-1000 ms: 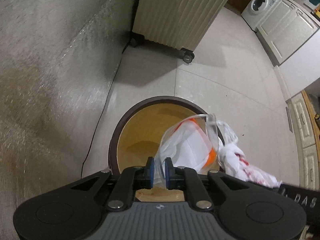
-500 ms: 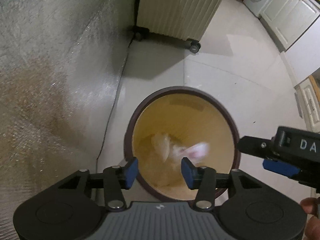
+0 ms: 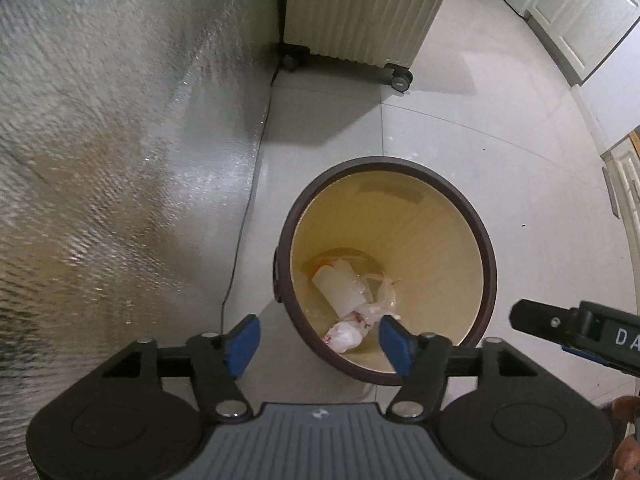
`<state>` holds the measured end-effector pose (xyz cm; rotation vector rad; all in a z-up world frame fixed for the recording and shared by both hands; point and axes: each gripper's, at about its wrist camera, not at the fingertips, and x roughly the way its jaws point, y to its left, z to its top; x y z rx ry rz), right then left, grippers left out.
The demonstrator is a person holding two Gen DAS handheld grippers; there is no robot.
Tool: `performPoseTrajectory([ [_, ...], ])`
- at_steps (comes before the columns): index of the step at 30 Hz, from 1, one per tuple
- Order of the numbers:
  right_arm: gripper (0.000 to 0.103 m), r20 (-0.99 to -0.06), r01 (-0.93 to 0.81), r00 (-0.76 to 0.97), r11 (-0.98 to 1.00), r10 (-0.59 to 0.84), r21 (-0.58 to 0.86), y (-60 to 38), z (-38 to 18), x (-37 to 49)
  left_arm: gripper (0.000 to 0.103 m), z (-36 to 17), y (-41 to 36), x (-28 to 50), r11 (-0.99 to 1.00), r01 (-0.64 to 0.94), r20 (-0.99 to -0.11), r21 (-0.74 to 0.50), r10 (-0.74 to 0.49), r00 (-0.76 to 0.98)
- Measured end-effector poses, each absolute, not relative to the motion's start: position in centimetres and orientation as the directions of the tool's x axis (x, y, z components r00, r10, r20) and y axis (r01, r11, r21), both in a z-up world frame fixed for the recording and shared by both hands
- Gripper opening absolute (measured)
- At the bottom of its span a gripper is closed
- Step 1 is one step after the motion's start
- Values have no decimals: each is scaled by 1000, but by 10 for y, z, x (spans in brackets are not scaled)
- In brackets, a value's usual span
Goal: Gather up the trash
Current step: 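Open both grippers to drop the bags into the trash bin, then move both tools back toward the table trash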
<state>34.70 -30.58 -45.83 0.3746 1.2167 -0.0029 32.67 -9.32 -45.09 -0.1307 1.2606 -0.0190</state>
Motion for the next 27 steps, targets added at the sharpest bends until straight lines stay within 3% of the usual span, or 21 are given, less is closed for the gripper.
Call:
performPoseTrajectory([
  [6,98,-908,206,380,941,178,270,-317,-454,333,94,-434,-91,320,997,-53,-952,-63,-44,303],
  [10,103,-906,206,394,946,153,250,-323,-449,320,103,-423,-90,318,998,-47,-952,-34,-18,306],
  [27,103,-910,133,407,981,77,142,-332,-414,285,103,-385,-95,293,1000,0,-946,-4,-4,325],
])
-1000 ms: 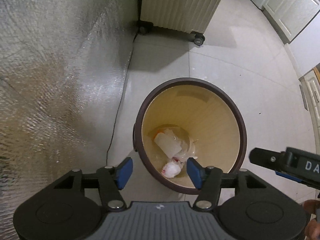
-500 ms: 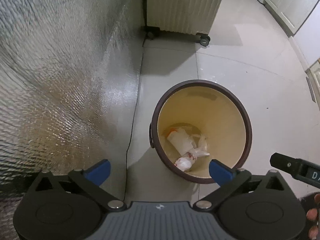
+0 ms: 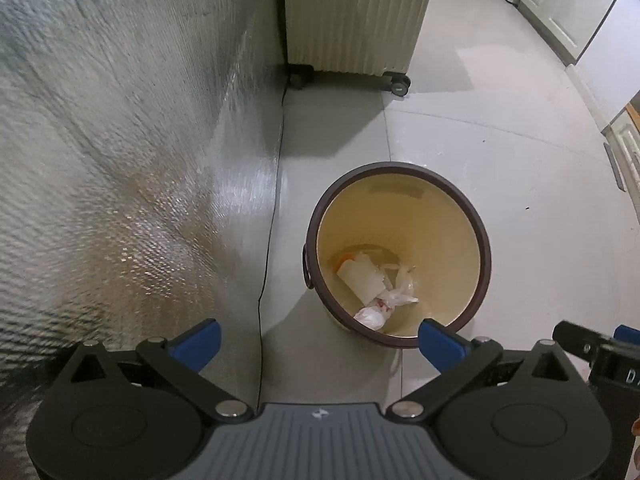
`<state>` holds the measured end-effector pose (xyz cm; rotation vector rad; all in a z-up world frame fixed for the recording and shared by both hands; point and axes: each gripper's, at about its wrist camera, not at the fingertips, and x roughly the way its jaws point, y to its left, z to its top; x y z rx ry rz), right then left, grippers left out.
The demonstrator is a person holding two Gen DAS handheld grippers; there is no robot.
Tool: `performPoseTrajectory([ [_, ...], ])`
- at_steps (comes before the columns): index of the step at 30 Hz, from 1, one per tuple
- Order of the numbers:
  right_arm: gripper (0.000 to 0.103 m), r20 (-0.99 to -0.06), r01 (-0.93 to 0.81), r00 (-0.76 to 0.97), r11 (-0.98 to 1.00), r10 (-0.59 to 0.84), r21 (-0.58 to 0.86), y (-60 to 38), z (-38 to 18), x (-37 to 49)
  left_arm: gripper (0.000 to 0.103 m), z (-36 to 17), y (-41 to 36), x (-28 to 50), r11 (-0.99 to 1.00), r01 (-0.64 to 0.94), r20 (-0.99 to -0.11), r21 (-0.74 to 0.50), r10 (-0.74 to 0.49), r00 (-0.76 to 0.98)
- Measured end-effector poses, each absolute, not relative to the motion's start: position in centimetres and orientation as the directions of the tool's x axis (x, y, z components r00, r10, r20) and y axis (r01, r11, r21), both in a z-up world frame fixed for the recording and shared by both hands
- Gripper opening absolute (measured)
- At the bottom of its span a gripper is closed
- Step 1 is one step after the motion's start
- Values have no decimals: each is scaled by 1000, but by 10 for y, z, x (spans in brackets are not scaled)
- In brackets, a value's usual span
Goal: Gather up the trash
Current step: 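Move both tools back toward the table trash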
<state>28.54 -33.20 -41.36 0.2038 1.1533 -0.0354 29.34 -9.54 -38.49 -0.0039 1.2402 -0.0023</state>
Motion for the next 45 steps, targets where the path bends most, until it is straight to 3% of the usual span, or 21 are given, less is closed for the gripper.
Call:
performPoseTrajectory([
  [26,103,-820,151,572,981,16,124,-344,-281,169,103,-247,-112,179,990,134,-847,-33,-99,522],
  [45,103,-617,128,786,984,-23,127,-346,-142,80,103,-102,-110,96,975,215,-626,-49,-198,754],
])
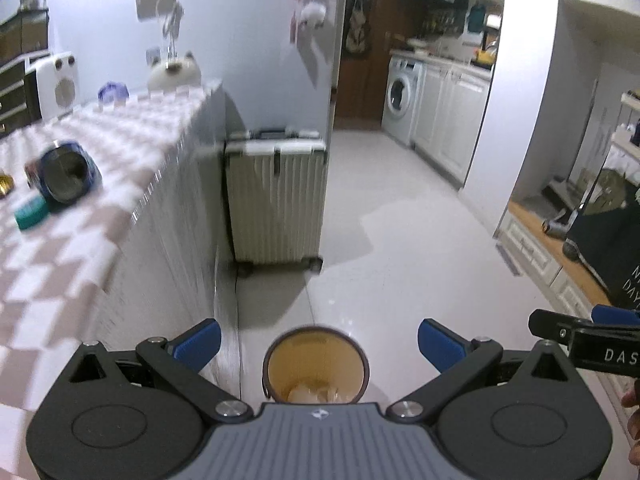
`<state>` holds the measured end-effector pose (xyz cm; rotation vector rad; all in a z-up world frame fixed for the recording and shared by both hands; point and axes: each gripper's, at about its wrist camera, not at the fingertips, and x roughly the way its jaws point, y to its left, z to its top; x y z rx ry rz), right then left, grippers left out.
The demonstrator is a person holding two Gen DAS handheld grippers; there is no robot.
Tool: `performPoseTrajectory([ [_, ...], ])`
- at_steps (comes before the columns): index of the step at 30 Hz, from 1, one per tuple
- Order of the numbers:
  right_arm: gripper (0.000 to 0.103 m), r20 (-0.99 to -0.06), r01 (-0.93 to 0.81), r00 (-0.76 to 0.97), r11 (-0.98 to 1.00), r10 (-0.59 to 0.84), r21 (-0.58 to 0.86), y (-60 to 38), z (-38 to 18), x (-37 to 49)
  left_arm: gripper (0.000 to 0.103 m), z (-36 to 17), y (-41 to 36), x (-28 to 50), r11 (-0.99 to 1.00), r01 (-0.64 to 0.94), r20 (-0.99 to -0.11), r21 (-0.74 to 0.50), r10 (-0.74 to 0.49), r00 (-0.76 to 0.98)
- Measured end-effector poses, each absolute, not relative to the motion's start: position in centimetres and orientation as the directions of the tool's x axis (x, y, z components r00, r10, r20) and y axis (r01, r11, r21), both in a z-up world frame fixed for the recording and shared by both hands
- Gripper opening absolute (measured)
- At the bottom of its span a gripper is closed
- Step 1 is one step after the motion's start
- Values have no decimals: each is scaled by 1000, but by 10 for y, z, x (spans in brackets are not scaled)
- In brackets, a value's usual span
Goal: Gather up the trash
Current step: 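Move both tools back toward the table trash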
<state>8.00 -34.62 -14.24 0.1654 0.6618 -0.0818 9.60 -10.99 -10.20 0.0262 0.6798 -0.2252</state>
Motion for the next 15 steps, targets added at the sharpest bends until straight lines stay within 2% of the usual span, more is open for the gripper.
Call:
performPoseTrajectory([
  [9,103,-518,109,855,987,-31,120,-335,-78,56,103,-44,-77,68,975,213,-514,-69,-218,830],
  [15,103,-458,71,889,990,-8,122,-317,-48,49,103,-18,-40,63,985,154,-471,-72,-170,865],
])
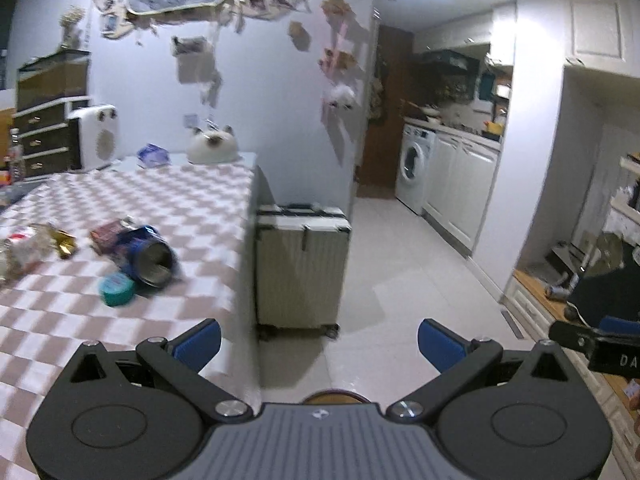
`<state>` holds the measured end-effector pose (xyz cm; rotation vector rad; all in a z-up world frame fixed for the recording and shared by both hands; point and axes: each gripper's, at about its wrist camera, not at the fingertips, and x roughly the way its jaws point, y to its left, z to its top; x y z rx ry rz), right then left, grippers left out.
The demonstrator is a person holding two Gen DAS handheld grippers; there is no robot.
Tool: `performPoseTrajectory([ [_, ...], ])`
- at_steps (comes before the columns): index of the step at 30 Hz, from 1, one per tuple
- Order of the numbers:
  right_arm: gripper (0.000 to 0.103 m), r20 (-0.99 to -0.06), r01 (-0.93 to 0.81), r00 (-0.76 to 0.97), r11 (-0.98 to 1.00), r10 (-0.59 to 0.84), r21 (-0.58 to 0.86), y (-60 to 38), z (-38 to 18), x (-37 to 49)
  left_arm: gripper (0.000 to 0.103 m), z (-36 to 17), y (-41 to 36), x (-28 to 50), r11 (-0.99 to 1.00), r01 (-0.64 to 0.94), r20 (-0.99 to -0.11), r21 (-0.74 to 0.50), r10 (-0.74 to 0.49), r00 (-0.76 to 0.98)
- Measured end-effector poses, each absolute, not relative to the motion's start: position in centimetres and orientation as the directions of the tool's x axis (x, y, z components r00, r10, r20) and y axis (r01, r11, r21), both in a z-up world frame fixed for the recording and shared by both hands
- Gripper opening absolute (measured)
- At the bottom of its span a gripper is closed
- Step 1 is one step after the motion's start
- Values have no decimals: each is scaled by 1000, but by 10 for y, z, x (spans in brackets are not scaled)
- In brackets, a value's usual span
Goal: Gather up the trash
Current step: 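Move both tools back toward the table trash, then grasp the teal bottle cap with the left gripper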
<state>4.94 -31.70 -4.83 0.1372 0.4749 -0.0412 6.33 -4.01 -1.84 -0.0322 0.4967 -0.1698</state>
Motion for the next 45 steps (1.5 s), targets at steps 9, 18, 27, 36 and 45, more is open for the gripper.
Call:
performPoseTrajectory([
  [9,103,-412,4,910,994,43,111,-266,-24,65,103,9,29,66,996,58,-431,-66,-81,899],
  [18,103,-389,-98,911,988,137,119,-208,-9,97,103,20,92,80,998,-39,-428,-44,16,903],
  [27,103,-384,-189,898,976,216,107,-152,-6,140,103,-4,135,103,999,-8,-475,-37,-11,880],
  [36,103,-402,-240,869,956,289,168,-119,-22,191,77,-34,153,154,995,104,-527,9,-83,846],
  [45,89,-441,-235,844,949,306,208,-96,-32,236,65,-76,164,218,986,160,-626,49,-94,774],
])
